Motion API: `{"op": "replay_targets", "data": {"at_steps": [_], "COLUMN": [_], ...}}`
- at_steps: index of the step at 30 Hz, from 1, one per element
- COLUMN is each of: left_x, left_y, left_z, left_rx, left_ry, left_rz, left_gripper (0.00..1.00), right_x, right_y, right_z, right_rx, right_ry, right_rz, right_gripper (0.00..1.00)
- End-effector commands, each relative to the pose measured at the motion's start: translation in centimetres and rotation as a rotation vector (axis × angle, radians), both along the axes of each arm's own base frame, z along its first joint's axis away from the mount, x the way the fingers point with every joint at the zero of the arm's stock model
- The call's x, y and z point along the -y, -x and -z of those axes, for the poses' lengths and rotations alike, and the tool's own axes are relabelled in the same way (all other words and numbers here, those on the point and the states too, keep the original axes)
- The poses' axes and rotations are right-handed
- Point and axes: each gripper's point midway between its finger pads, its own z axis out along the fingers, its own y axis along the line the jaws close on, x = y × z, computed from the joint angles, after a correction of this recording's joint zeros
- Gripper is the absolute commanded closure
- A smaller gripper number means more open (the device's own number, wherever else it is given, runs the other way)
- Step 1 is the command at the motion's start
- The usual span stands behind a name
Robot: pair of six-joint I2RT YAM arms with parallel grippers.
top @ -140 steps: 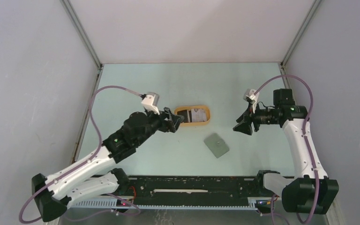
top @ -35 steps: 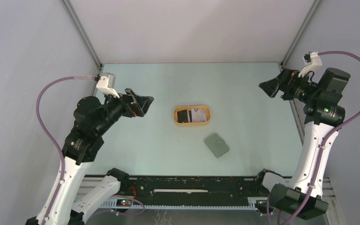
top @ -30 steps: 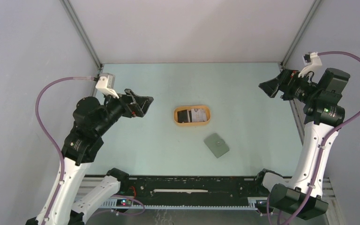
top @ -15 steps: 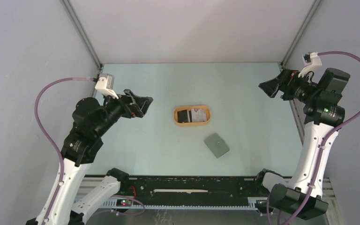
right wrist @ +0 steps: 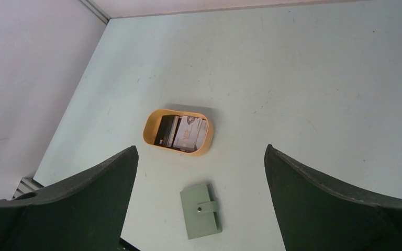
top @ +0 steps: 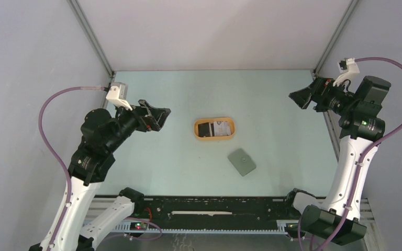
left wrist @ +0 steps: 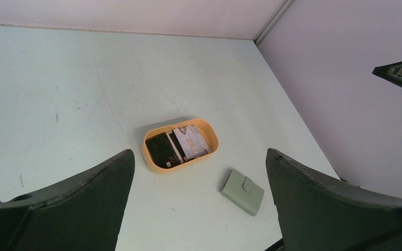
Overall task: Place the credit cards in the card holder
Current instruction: Reset both arms
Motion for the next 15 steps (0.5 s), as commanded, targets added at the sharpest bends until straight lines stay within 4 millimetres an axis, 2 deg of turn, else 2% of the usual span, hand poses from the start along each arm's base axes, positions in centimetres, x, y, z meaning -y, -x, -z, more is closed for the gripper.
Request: {"op": "replay_targets", "data": {"at_steps": [1, 15], "left_x": [-0.16, -0.07], "left_y": [-0.19, -0.38], "left_z": [0.18, 0.34], "left_rx": [-0.001, -0.005], "left_ry": [0.002, -0.005], "left_rz": [-0.009, -0.007], "left_gripper": [0.0, 0.0], "right_x": [-0.03, 0.04], "right_y": [-0.01, -0.07], "right_z": [-0.86, -0.7], "right_rx": [0.037, 0.032], "right_ry": [0.003, 0.005], "right_rz": [-0.005, -0.003], "right_gripper": [0.0, 0.0]}}
